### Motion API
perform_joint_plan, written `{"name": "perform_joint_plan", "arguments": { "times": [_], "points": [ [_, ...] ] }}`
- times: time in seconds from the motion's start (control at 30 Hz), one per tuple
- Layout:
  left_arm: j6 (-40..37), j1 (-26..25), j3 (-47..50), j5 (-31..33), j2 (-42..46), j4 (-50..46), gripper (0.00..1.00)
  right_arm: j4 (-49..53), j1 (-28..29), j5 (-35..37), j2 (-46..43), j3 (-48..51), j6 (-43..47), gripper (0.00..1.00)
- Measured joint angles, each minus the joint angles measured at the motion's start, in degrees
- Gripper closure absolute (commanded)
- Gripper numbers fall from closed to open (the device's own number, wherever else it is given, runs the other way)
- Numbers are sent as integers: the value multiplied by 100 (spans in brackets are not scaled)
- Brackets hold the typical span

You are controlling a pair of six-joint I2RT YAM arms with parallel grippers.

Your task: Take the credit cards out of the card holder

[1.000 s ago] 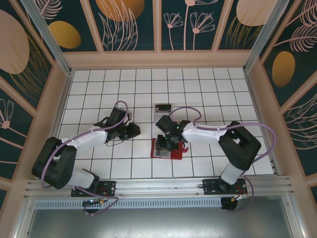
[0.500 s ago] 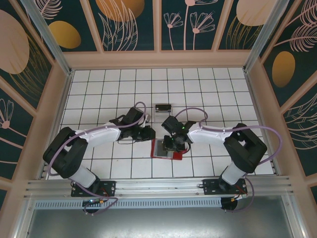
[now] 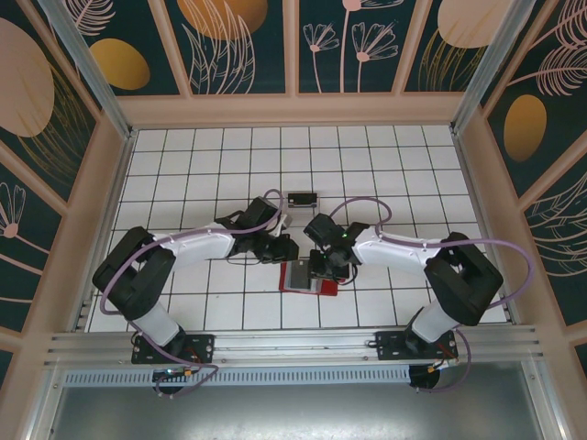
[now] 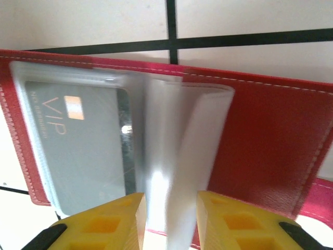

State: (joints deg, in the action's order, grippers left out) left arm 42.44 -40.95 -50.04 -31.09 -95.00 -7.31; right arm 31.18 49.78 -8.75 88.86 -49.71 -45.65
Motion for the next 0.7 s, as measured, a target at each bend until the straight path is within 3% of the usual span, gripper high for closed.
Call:
{"name": "perform_joint_plan", "arguments": {
  "times": [0.7],
  "points": [
    [-90,-33,-343,240,-236,-291,82,1104,-334,632,-721,197,17,67]
  ]
}}
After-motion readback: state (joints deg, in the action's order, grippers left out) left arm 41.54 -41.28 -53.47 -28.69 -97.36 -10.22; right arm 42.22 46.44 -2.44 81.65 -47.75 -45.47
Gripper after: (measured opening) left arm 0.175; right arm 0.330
